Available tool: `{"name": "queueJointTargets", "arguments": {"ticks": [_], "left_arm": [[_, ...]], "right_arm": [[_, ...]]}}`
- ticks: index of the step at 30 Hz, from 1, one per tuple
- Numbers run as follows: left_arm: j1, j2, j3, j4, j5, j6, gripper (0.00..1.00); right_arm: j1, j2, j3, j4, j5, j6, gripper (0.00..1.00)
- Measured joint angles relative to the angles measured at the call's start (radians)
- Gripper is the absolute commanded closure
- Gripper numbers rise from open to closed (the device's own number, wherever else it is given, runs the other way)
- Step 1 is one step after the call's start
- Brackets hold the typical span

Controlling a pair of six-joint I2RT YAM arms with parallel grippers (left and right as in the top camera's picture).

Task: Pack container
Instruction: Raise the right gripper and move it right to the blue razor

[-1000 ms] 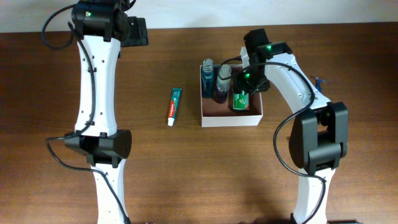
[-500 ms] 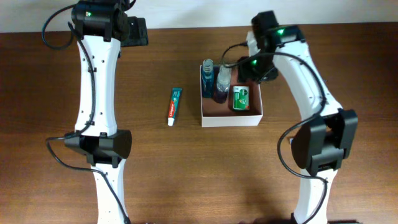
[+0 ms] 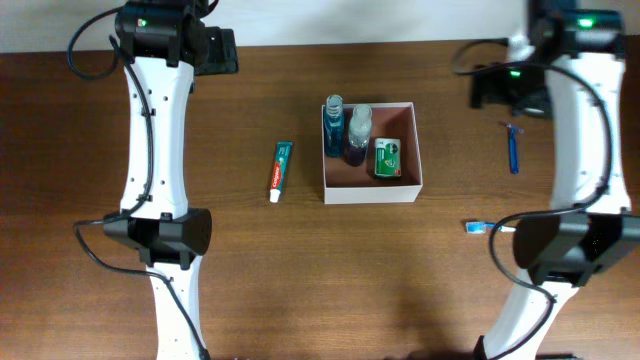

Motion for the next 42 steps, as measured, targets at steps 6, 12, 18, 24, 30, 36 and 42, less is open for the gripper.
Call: {"name": "queueJointTargets", "arguments": {"ticks": [6, 12, 18, 24, 30, 36, 42], "left_arm": [[0.000, 0.000, 0.000, 0.000, 0.000, 0.000, 0.01], [0.000, 0.000, 0.000, 0.000, 0.000, 0.000, 0.01], [0.000, 0.000, 0.000, 0.000, 0.000, 0.000, 0.01], [0.000, 0.000, 0.000, 0.000, 0.000, 0.000, 0.01], [0.000, 0.000, 0.000, 0.000, 0.000, 0.000, 0.01], [0.000, 0.000, 0.000, 0.000, 0.000, 0.000, 0.01], [0.000, 0.000, 0.000, 0.000, 0.000, 0.000, 0.01]], "right_arm": [[-0.115, 0.000, 0.000, -0.040, 0.010, 0.001, 0.01], [-0.188, 0.000, -0.054, -0.007, 0.016, -0.034, 0.01], [-0.223, 0.002, -0.161, 0.102, 0.018, -0.095, 0.01], [-0.226, 0.010, -0.285, 0.250, 0.012, -0.148, 0.01], [-0.226, 0.010, -0.443, 0.420, -0.009, -0.189, 0.03], [-0.226, 0.014, -0.566, 0.559, -0.030, -0.225, 0.03], [-0.226, 0.015, -0.631, 0.657, -0.040, -0.238, 0.03]]}}
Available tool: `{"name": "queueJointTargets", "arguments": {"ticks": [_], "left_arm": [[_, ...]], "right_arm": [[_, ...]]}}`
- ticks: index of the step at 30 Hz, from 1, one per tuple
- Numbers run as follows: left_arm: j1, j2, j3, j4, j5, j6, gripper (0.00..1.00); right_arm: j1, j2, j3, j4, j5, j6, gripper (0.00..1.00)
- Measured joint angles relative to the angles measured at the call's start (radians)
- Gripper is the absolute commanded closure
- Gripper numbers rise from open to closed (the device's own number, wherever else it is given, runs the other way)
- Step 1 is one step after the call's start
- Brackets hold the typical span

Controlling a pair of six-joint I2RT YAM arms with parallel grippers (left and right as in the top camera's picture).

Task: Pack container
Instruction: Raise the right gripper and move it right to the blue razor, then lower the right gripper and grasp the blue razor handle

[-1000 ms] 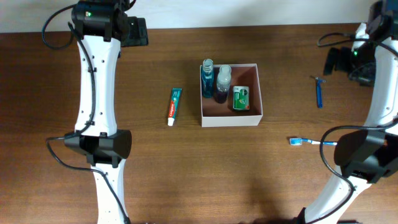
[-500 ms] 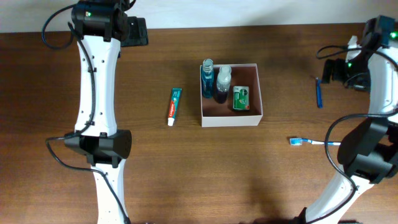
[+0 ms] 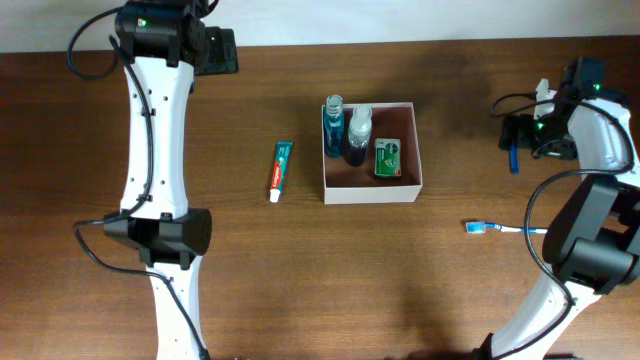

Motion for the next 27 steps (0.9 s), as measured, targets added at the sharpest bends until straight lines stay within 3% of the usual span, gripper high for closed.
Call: {"name": "queueJointTargets", "arguments": {"ticks": [27], "left_arm": [[0.000, 0.000, 0.000, 0.000, 0.000, 0.000, 0.01]], "right_arm": [[0.000, 0.081, -0.015, 0.118, -0.011, -0.005, 0.02]]}}
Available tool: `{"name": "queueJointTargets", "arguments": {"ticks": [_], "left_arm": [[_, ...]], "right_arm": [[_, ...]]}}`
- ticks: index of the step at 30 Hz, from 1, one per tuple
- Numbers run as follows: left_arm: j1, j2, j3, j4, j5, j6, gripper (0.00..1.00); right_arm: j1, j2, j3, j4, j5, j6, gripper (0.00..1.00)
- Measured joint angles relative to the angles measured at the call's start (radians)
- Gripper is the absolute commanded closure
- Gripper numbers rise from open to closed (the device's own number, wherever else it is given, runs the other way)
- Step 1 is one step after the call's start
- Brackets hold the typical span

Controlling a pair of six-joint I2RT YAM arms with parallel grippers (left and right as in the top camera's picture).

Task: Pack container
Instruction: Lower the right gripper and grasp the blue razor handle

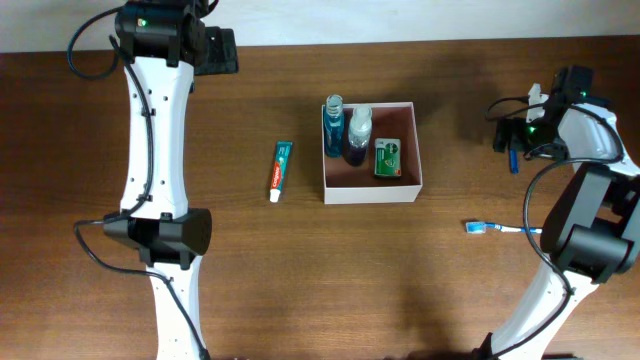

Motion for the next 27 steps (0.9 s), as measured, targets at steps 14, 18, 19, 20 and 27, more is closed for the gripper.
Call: {"name": "queueJointTargets", "arguments": {"ticks": [14, 18, 19, 20, 27], "left_arm": [[0.000, 0.000, 0.000, 0.000, 0.000, 0.000, 0.01], [0.000, 0.000, 0.000, 0.000, 0.000, 0.000, 0.01], [0.000, 0.000, 0.000, 0.000, 0.000, 0.000, 0.01], [0.000, 0.000, 0.000, 0.000, 0.000, 0.000, 0.01], [0.000, 0.000, 0.000, 0.000, 0.000, 0.000, 0.01]], "right_arm": [[0.000, 0.033, 0.000, 0.029, 0.000, -0.001, 0.02], [0.000, 0.053, 0.000, 0.029, 0.005, -0.002, 0.02], [0.000, 0.053, 0.000, 0.029, 0.003, -0.003, 0.02], [0.000, 0.053, 0.000, 0.030, 0.004, -0.003, 0.02], [0.000, 0.053, 0.000, 0.030, 0.005, -0.003, 0.09]]}}
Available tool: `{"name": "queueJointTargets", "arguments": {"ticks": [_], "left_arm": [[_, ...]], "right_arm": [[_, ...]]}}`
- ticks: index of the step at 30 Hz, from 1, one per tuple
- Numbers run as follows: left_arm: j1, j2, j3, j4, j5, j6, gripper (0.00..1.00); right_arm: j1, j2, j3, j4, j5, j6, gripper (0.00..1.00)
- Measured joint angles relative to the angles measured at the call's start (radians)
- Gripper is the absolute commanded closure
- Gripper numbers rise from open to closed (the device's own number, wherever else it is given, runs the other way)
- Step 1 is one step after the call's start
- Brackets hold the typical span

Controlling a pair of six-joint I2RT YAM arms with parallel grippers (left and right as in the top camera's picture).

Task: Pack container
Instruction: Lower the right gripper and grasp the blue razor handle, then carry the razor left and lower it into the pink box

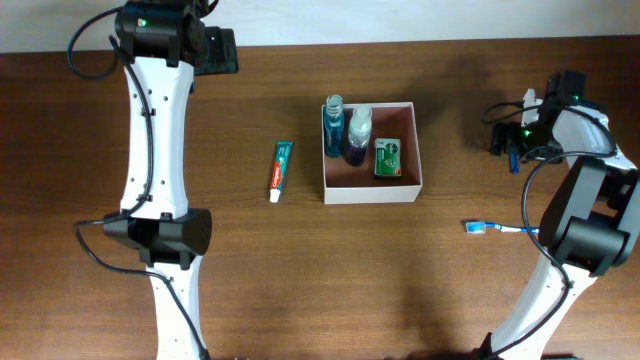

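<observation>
The white box stands mid-table and holds a blue bottle, a dark bottle and a green packet. A toothpaste tube lies to its left. To its right lies a blue razor, with only its near end showing. My right gripper is low over the razor's far end, and its jaws are too dark to read. A toothbrush lies nearer the front. My left gripper rests at the back left, far from everything.
The left arm's white links run down the left side of the table. The right arm's base and elbow fill the right edge, close to the toothbrush's handle. The brown tabletop stretches toward the front.
My right gripper has shifted a little to the left over the razor. The razor lies where it was. The left arm and everything else are unchanged.
First my right arm was folded high at the back right, with the razor lying uncovered on the table. Then its gripper was down at the razor's right side. After that it covered the razor's far end, and now it sits slightly further left.
</observation>
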Motion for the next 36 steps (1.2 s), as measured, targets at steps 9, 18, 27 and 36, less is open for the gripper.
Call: {"name": "queueJointTargets", "arguments": {"ticks": [9, 18, 27, 36], "left_arm": [[0.000, 0.000, 0.000, 0.000, 0.000, 0.000, 0.01], [0.000, 0.000, 0.000, 0.000, 0.000, 0.000, 0.01], [0.000, 0.000, 0.000, 0.000, 0.000, 0.000, 0.01], [0.000, 0.000, 0.000, 0.000, 0.000, 0.000, 0.01]], "right_arm": [[0.000, 0.001, 0.000, 0.003, 0.004, -0.004, 0.57], [0.000, 0.002, 0.000, 0.003, 0.003, -0.002, 0.92], [0.000, 0.002, 0.002, -0.001, 0.002, 0.024, 0.96], [0.000, 0.027, 0.220, -0.260, -0.136, 0.056, 0.96]]}}
